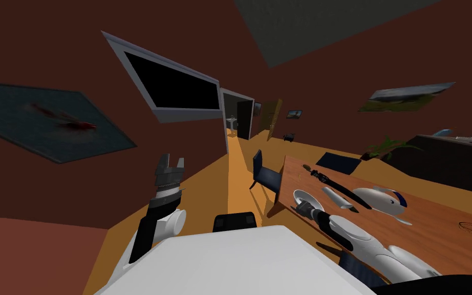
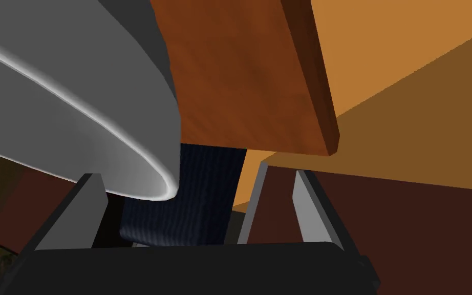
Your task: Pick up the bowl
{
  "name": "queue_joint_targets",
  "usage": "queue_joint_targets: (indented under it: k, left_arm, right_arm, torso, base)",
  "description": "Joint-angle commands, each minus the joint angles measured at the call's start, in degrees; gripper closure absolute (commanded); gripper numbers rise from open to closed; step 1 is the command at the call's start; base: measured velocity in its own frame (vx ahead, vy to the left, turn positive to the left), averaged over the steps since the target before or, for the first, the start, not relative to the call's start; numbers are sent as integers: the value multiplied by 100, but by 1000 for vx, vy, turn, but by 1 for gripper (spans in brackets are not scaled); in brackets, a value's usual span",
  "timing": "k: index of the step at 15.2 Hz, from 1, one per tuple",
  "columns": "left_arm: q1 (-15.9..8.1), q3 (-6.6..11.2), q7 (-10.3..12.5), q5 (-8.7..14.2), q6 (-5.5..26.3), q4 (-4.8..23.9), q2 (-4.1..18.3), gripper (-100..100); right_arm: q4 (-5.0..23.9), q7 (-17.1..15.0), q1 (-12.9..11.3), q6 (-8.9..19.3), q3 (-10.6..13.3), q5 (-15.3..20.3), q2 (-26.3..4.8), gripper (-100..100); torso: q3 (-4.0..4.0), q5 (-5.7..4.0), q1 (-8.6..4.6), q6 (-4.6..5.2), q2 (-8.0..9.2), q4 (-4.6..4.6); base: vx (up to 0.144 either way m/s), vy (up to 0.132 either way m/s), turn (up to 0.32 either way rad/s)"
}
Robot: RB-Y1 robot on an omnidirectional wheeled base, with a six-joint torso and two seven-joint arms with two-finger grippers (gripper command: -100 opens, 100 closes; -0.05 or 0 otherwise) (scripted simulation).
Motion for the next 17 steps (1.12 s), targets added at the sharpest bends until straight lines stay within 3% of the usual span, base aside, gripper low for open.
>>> queue_joint_targets:
  k: [1,2,3,4,5,8,11,13,17]
  left_arm:
    - [0,0,0,0,0,0,0,0]
    - [0,0,0,0,0,0,0,0]
    - [0,0,0,0,0,0,0,0]
    - [0,0,0,0,0,0,0,0]
    - [0,0,0,0,0,0,0,0]
    - [0,0,0,0,0,0,0,0]
    - [0,0,0,0,0,0,0,0]
    - [0,0,0,0,0,0,0,0]
    - [0,1,0,0,0,0,0,0]
  right_arm:
    - [286,-47,2,159,150,286,-155,-100]
    - [296,-47,2,159,150,346,-155,-100]
    - [541,-29,-16,210,216,505,-233,-100]
    - [541,-29,-16,210,216,556,-233,-100]
    - [755,-12,-33,257,280,733,-302,-100]
    - [972,4,-48,299,342,939,-363,-100]
    - [1368,32,-74,373,455,1267,-463,-100]
    - [1368,32,-74,373,455,1267,-463,-100]
    - [1672,54,-93,430,550,1530,-534,-100]
  torso:
    - [0,0,0,0,0,0]
    - [-1,1,3,-1,-2,0]
    - [-1,3,4,1,-2,0]
    - [-1,3,6,0,-1,0]
    - [0,3,5,1,0,0]
    - [1,3,6,0,1,0]
    - [0,3,5,1,-1,0]
    - [0,3,5,1,-1,0]
    - [1,-1,-9,2,2,1]
  base:
    - [8,75,164]
    - [9,71,127]
    - [5,75,120]
    - [4,68,100]
    - [3,70,145]
    - [1,71,100]
    - [12,71,105]
    - [9,53,54]
    - [6,36,57]
